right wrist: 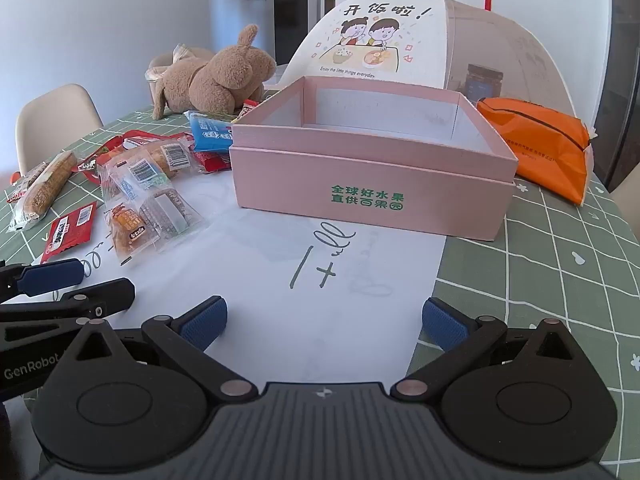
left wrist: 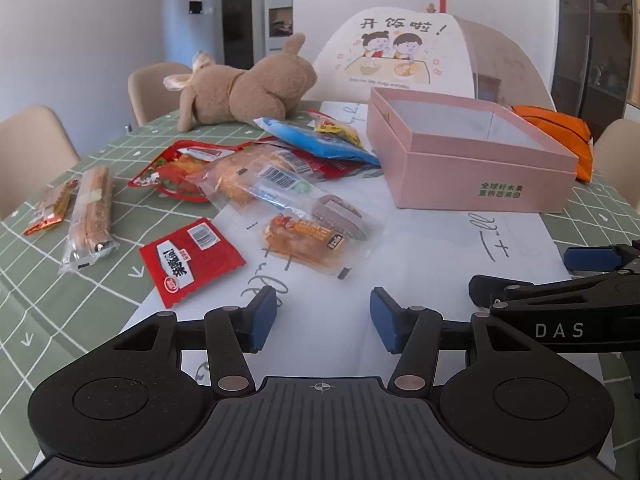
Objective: Organize snacks
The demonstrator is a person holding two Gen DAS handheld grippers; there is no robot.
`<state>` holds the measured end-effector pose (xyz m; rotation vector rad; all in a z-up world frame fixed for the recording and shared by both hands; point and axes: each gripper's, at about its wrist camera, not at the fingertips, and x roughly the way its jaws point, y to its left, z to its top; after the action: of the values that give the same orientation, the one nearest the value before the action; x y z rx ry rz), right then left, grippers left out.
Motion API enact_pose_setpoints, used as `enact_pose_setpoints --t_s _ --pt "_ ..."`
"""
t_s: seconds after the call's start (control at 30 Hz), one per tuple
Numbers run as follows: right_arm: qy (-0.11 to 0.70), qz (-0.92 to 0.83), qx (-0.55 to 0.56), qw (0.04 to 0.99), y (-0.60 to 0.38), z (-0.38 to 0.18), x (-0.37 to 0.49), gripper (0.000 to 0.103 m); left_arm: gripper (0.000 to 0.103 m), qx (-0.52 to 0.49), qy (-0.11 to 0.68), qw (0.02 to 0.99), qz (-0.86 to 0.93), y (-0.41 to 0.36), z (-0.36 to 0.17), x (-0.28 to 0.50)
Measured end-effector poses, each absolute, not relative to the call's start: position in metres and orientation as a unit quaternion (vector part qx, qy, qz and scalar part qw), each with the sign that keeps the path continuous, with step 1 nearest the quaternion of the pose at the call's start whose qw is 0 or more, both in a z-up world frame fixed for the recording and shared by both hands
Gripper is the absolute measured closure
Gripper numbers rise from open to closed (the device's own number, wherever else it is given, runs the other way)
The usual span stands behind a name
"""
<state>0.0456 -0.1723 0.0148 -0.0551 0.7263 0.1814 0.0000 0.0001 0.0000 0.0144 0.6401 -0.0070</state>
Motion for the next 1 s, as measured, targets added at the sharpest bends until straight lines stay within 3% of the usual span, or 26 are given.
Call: enact_pose_setpoints --t_s 1.0 --pt "0.355 0.089 -0.026 0.930 -0.1717 0.0146 0.0453 0.000 0.045 0.005 0.314 0.949 -0.004 0.0002 0.0001 0.0000"
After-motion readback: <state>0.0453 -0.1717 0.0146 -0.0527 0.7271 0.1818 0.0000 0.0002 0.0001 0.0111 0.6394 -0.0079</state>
